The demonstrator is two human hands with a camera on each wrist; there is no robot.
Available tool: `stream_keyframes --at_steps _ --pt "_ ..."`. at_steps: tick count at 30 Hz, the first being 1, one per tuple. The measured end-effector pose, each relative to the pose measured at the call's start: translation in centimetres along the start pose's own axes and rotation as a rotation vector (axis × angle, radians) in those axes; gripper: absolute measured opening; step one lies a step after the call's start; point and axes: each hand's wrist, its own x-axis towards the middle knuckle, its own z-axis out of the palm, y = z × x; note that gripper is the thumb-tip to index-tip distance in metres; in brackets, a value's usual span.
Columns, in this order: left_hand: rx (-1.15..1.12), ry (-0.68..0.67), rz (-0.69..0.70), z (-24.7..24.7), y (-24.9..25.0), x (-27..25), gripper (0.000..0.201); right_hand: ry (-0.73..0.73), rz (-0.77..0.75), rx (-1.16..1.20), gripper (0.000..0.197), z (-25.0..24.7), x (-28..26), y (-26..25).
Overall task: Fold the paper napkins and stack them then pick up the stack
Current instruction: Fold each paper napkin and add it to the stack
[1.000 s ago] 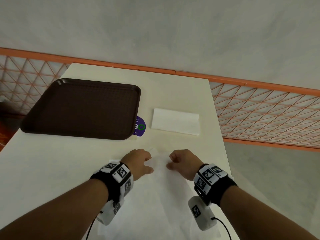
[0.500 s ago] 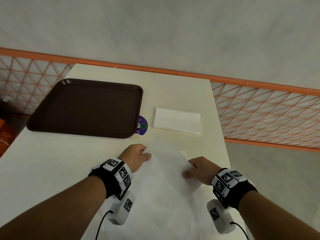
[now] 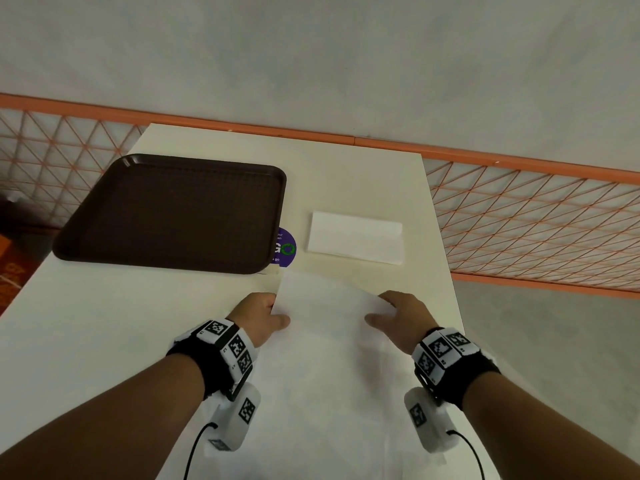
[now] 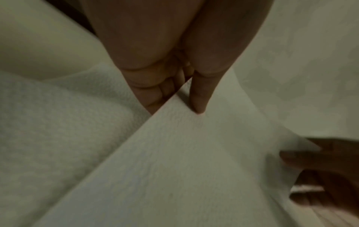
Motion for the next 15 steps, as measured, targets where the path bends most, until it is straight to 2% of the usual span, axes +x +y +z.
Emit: stream_keyframes --at_steps 4,7,11,15 --pt "-0.140 -0.015 -0.103 0.0 -0.5 0.0 0.014 -0.077 0.174 0.294 0.019 0.7 -0.2 1.9" --pt "-0.252 -0.032 -0.144 0.0 -0.5 0.1 0.012 -0.080 0.209 0.433 0.018 1.1 -0.2 2.4" --pt "-0.414 -0.029 -0.179 0.4 0.0 0.3 0.015 -0.136 0.224 0.467 0.017 1.4 -0.2 2.7" --pt "-0.446 -0.034 -0.182 0.6 0.2 0.6 0.014 -0.175 0.188 0.481 0.011 1.1 -0.1 2.6"
